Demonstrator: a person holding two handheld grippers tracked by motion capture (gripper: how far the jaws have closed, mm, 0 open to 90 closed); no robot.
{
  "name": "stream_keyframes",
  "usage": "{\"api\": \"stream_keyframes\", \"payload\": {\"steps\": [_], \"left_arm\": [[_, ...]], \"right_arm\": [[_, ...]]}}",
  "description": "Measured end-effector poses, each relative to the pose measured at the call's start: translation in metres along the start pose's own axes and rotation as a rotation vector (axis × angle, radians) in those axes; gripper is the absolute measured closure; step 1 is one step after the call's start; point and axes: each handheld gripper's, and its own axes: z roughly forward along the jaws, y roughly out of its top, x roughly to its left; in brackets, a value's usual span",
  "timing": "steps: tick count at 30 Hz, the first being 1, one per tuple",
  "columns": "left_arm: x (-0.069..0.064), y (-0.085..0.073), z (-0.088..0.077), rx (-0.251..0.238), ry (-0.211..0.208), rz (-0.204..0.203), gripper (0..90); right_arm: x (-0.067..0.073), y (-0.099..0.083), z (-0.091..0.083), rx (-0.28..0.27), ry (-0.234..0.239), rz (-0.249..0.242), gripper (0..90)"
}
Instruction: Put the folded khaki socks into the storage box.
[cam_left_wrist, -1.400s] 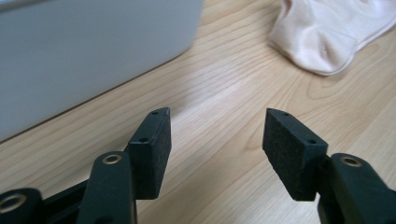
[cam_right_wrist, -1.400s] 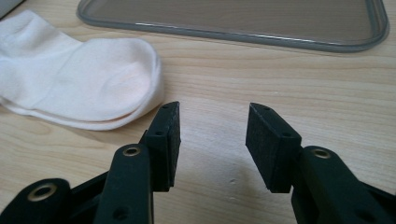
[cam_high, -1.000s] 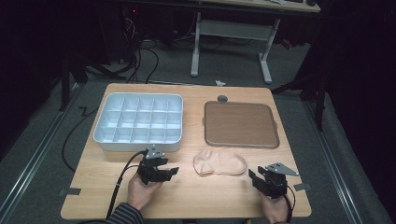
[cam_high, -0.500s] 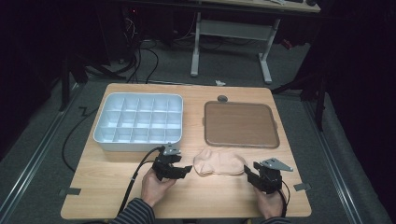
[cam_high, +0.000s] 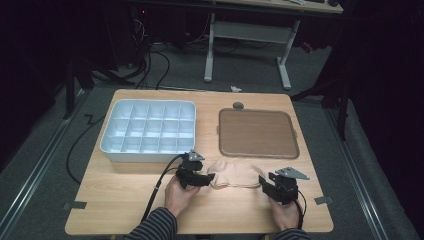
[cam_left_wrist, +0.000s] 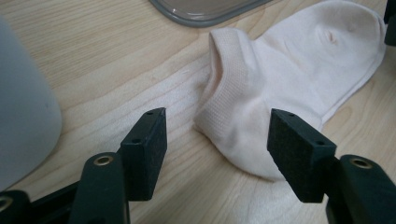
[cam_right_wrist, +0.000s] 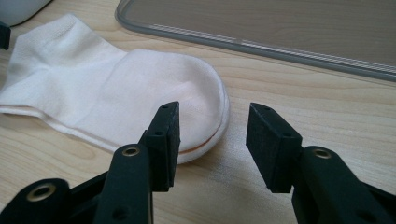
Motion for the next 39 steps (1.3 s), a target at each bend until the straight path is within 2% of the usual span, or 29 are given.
{"api": "stream_keyframes", "payload": {"steps": [3, 7, 10, 16, 20, 24, 26, 31, 33, 35, 36, 37, 39], "left_arm": [[0.0, 0.002, 0.005, 0.0, -0.007, -0.008, 38.7], [0.003, 0.004, 0.01, 0.008, -0.018, -0.023, 38.9], [0.004, 0.004, 0.014, 0.013, -0.01, -0.027, 39.3], [-0.001, 0.005, 0.018, 0.006, -0.005, -0.012, 40.7], [-0.006, 0.006, 0.019, 0.012, 0.01, 0.016, 40.7], [-0.007, 0.006, 0.02, 0.014, 0.018, 0.02, 40.7], [-0.007, 0.007, 0.021, 0.013, 0.009, 0.019, 40.6], [-0.011, 0.009, 0.021, 0.002, 0.005, 0.023, 40.4], [-0.013, 0.009, 0.024, 0.017, 0.013, 0.034, 40.5], [-0.016, 0.009, 0.025, 0.018, 0.039, 0.059, 41.5], [-0.017, 0.009, 0.026, 0.022, 0.053, 0.074, 42.1], [-0.02, 0.008, 0.026, 0.027, 0.077, 0.11, 43.2], [-0.022, 0.008, 0.027, 0.027, 0.087, 0.139, 45.3]], "right_arm": [[0.001, 0.0, 0.002, 0.006, -0.001, 0.003, 54.9], [0.003, 0.0, 0.005, 0.014, -0.009, -0.017, 55.8], [0.004, 0.0, 0.007, 0.021, -0.005, -0.007, 57.1], [0.004, -0.001, 0.013, 0.036, 0.004, 0.0, 57.8], [0.004, -0.002, 0.015, 0.048, 0.005, 0.001, 58.2], [0.004, -0.005, 0.017, 0.056, 0.01, 0.005, 59.8], [0.004, -0.005, 0.017, 0.06, 0.01, 0.004, 60.2], [0.005, -0.004, 0.017, 0.07, 0.004, -0.022, 62.7], [0.005, -0.004, 0.017, 0.068, 0.005, -0.023, 63.6], [0.005, -0.004, 0.017, 0.066, 0.006, -0.025, 65.1], [0.005, -0.005, 0.017, 0.064, 0.007, -0.025, 65.6], [0.005, -0.005, 0.017, 0.063, 0.008, -0.025, 65.9], [0.005, -0.005, 0.017, 0.062, 0.008, -0.025, 66.9]]}}
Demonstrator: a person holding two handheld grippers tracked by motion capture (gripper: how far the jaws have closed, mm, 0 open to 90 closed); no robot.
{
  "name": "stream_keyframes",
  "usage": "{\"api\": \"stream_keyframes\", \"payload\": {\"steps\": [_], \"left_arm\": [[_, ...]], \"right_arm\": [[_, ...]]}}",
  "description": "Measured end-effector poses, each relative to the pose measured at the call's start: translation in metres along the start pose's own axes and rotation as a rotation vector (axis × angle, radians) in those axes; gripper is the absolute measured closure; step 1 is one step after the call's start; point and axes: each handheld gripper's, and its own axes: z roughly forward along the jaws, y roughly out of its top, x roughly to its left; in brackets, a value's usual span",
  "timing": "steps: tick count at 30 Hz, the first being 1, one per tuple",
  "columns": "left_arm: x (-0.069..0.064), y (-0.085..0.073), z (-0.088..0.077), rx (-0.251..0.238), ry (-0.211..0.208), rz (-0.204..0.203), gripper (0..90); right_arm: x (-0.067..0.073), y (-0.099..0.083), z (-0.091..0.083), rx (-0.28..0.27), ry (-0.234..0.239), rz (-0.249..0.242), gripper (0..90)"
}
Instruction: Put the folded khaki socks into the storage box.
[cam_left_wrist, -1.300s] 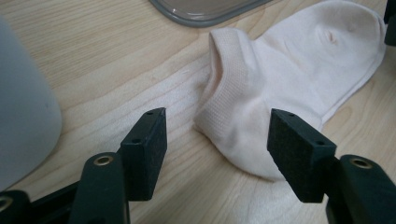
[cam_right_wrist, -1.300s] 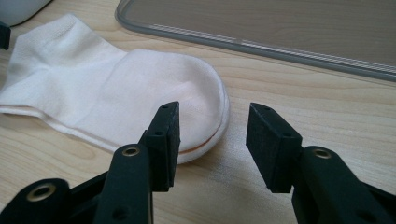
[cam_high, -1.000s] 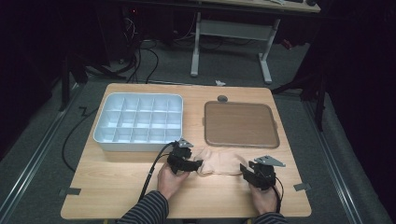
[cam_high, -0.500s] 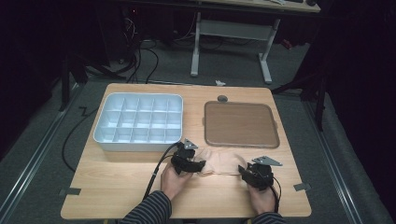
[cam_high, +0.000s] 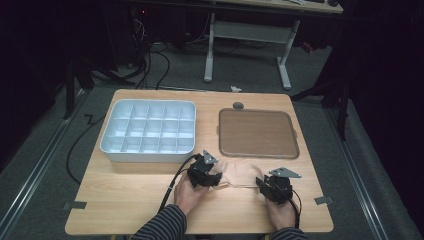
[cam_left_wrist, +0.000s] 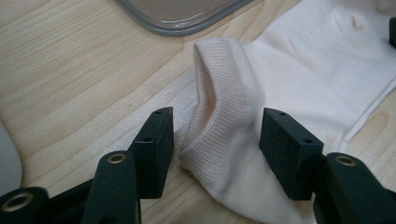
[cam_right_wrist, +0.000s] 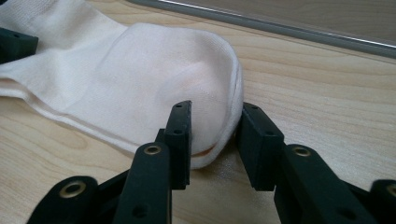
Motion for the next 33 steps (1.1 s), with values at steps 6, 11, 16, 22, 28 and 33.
{"api": "stream_keyframes", "payload": {"steps": [6, 11, 16, 22, 28, 33], "left_arm": [[-0.001, 0.0, -0.002, 0.003, -0.044, 0.006, 64.3], [0.002, 0.0, -0.003, 0.007, -0.081, -0.013, 76.2], [0.004, -0.001, -0.003, 0.007, -0.104, -0.017, 79.3], [0.006, -0.002, -0.008, 0.008, -0.115, -0.014, 79.8], [0.012, -0.004, -0.019, -0.008, -0.12, -0.019, 79.7], [0.016, -0.007, -0.028, -0.014, -0.128, -0.009, 79.7]], "right_arm": [[-0.001, 0.001, 0.0, 0.005, 0.021, 0.005, 75.6], [-0.001, 0.001, 0.0, 0.011, 0.032, 0.013, 81.1], [0.0, 0.001, 0.0, 0.011, 0.033, 0.005, 84.9], [0.003, 0.002, -0.001, -0.006, 0.039, 0.001, 86.5], [0.01, 0.005, -0.004, -0.022, 0.068, -0.01, 86.6], [0.018, 0.01, -0.008, -0.043, 0.089, -0.032, 86.6]]}}
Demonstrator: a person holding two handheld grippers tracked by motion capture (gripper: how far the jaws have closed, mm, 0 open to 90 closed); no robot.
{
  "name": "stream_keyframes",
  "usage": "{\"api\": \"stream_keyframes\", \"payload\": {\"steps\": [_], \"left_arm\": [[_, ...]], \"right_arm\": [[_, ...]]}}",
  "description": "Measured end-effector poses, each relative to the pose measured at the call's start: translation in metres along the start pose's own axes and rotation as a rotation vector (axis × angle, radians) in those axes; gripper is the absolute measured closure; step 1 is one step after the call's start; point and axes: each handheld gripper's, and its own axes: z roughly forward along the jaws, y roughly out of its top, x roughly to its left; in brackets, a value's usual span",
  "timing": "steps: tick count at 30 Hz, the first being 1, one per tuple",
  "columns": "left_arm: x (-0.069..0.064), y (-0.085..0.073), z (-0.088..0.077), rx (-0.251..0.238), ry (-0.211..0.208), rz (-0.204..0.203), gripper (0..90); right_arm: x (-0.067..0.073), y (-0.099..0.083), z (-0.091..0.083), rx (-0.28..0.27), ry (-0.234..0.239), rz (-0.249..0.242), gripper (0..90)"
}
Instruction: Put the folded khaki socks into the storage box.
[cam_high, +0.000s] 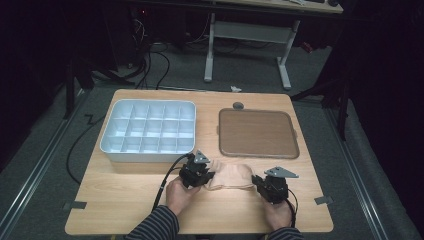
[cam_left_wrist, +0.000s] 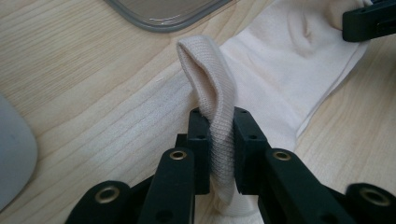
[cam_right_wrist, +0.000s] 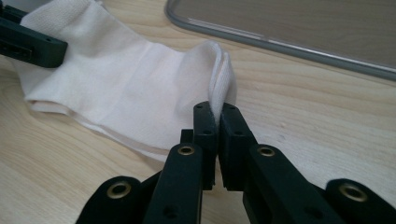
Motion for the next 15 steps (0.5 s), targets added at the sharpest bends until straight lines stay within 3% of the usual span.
{"api": "stream_keyframes", "payload": {"steps": [7, 15], "left_arm": [[0.005, -0.004, -0.014, -0.021, -0.021, -0.011, 79.9], [0.009, -0.01, -0.031, -0.03, -0.011, -0.012, 79.9]], "right_arm": [[0.011, 0.006, -0.002, -0.007, 0.033, -0.017, 86.6], [0.025, 0.01, -0.003, -0.017, 0.063, -0.041, 86.6]]}}
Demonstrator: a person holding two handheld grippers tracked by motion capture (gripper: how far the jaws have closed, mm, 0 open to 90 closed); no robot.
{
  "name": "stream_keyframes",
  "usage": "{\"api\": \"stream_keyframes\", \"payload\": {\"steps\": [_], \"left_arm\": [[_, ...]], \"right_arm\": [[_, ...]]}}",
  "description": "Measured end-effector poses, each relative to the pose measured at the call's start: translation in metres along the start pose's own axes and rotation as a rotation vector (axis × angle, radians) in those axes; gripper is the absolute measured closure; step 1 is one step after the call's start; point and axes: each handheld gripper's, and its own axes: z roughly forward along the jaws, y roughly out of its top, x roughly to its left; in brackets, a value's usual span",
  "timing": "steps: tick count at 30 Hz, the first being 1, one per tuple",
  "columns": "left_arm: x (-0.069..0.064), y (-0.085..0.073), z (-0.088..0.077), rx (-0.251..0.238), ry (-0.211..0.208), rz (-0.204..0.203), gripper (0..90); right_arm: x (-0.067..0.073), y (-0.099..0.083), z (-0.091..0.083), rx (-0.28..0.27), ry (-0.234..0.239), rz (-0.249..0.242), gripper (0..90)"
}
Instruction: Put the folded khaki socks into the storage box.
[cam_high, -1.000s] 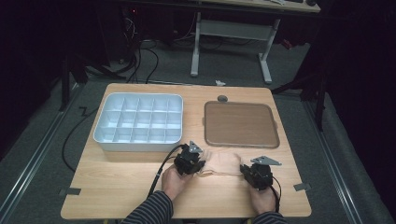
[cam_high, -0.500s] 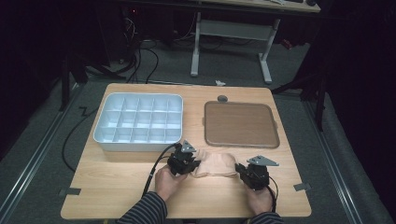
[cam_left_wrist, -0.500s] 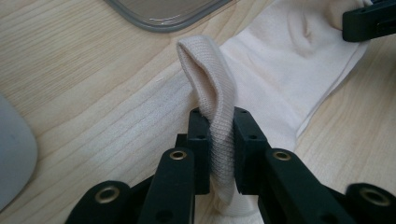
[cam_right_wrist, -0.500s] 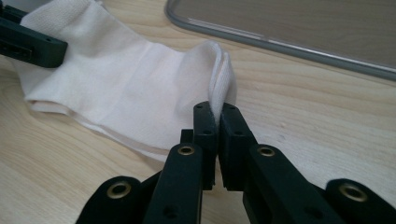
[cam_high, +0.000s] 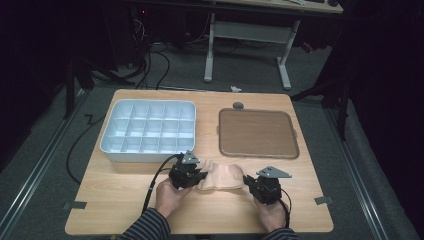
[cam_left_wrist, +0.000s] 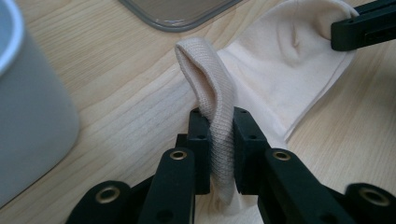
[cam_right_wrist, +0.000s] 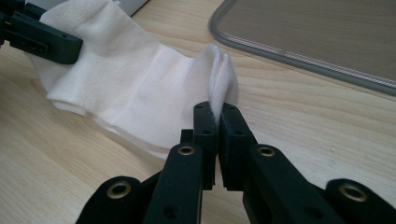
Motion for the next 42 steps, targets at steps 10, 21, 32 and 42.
{"api": "stream_keyframes", "payload": {"steps": [10, 21, 32, 42], "left_arm": [[0.005, -0.008, -0.024, -0.027, 0.013, -0.009, 79.8], [0.012, -0.019, -0.038, -0.02, 0.018, -0.027, 79.8], [0.023, -0.039, -0.045, -0.014, 0.035, -0.085, 79.8], [0.034, -0.055, -0.046, 0.002, 0.057, -0.133, 79.7]], "right_arm": [[0.017, 0.003, 0.006, -0.001, 0.038, -0.022, 86.6], [0.033, 0.005, 0.012, -0.002, 0.079, -0.042, 86.6], [0.044, 0.001, 0.022, 0.01, 0.111, -0.05, 86.5], [0.051, -0.001, 0.035, 0.04, 0.119, -0.064, 86.4]]}}
